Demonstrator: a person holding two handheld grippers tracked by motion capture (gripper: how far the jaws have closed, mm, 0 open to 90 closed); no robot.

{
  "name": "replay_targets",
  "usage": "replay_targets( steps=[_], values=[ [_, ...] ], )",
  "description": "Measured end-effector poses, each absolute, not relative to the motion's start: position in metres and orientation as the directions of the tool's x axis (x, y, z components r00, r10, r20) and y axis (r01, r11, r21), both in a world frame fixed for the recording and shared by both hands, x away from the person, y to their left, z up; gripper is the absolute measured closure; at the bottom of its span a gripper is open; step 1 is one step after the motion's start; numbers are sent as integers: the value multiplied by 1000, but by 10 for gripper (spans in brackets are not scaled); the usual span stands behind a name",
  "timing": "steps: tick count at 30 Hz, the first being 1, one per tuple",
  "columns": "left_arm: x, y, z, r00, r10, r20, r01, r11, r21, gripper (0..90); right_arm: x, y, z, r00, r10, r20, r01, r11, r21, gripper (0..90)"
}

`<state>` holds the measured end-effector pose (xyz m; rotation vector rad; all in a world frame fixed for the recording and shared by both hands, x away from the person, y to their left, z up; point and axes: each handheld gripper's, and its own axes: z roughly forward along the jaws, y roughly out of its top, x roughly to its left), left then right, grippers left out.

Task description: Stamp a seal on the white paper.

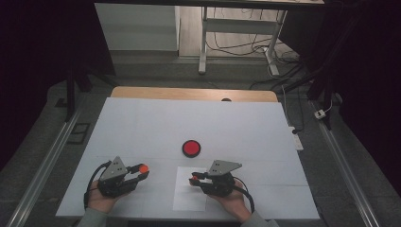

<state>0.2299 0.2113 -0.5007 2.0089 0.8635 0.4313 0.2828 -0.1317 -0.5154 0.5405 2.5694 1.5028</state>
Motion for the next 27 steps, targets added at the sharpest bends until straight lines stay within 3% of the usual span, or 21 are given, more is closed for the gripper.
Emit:
replay_targets(
  steps=[27],
  values=[
    [230,211,-501,699,715,-27,412,-371,832,650,287,-121,-527,-927,374,16,225,524,821,723]
  ],
)
